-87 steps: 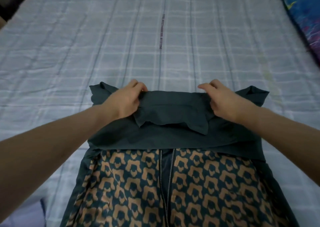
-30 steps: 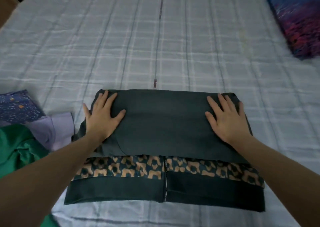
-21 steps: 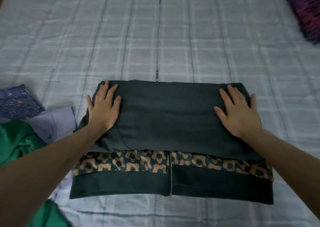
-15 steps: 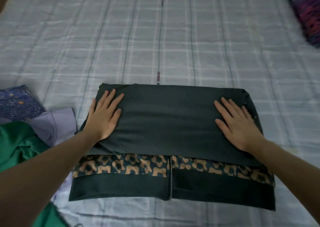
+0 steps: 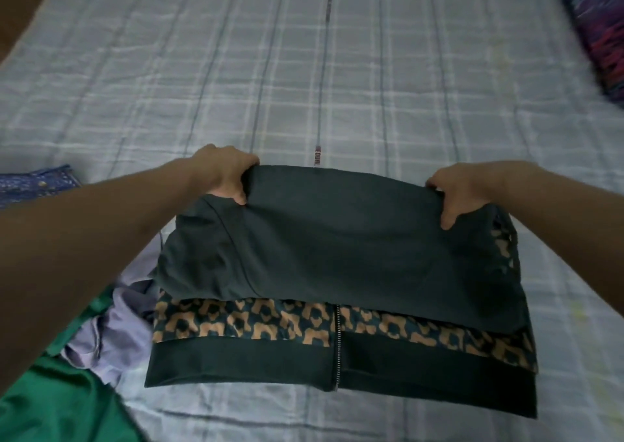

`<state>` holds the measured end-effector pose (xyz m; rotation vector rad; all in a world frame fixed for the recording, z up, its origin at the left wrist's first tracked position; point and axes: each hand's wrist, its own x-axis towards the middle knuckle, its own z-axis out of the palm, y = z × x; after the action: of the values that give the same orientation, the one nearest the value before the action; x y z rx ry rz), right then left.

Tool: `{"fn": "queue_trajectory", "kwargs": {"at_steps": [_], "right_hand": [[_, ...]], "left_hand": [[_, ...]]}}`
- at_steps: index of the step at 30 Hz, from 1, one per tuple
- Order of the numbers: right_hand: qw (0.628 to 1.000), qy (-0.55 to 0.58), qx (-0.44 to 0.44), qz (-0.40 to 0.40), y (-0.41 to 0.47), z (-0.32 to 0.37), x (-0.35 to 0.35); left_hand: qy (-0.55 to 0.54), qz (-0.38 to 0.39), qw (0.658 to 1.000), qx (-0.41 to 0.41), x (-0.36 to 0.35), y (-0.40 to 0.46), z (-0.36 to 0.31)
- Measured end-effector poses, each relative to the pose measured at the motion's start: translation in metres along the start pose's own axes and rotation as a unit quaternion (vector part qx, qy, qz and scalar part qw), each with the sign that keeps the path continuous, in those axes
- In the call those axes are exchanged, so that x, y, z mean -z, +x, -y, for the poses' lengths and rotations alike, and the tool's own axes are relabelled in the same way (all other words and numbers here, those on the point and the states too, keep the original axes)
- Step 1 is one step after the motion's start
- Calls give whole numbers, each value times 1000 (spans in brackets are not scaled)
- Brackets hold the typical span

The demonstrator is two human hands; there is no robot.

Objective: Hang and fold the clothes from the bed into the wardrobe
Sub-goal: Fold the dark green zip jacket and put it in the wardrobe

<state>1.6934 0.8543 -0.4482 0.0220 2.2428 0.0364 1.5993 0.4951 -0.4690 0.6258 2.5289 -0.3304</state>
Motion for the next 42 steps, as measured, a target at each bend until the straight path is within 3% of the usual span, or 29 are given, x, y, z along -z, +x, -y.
{"fn": "queue_trajectory", "kwargs": {"at_steps": [1, 4, 7, 9, 12, 15, 20, 24, 27, 29, 31, 33, 35, 37, 40, 42], "right_hand": [[1000, -18, 9, -4, -4, -1, 6], [981, -108, 65, -144, -24, -7, 8], [973, -25, 118, -198, -60, -18, -9], [962, -49, 112, -243, -88, -20, -27], [905, -90, 147, -388, -126, -19, -66], [869, -88, 169, -457, -160, -10, -112], [888, -118, 177, -407, -175, 13, -200], [930, -84, 145, -328, -173, 21, -243], [960, -47, 125, -245, -173, 28, -261], [960, -11, 139, -242, -180, 37, -257], [937, 18, 143, -319, -184, 50, -243], [898, 42, 133, -416, -183, 67, -223], [890, 50, 92, -444, -169, 70, -205], [911, 42, 45, -408, -146, 61, -200], [951, 35, -1, -306, -120, 44, -208], [954, 11, 18, -300, -114, 37, -207]], "left_hand": [[1, 8, 1000, -4, 7, -4, 2], [-8, -19, 1000, -18, 16, -26, 4], [-46, -94, 994, -43, 10, -64, 11], [-69, -175, 978, -93, -1, -96, 14], [11, -267, 947, -175, -17, -147, 8], [67, -294, 941, -154, -42, -191, 3], [86, -271, 949, -133, -108, -232, -21], [47, -208, 969, -122, -149, -250, -35], [20, -85, 991, -102, -165, -257, -49], [-32, -22, 996, -82, -157, -261, -59], [-134, -70, 986, -74, -136, -262, -70], [-220, -241, 941, -90, -115, -255, -77], [-200, -321, 924, -62, -109, -234, -73], [-130, -283, 950, -4, -118, -206, -58], [-74, -124, 989, 35, -127, -180, -40], [-51, -145, 988, 10, -124, -174, -37]]}}
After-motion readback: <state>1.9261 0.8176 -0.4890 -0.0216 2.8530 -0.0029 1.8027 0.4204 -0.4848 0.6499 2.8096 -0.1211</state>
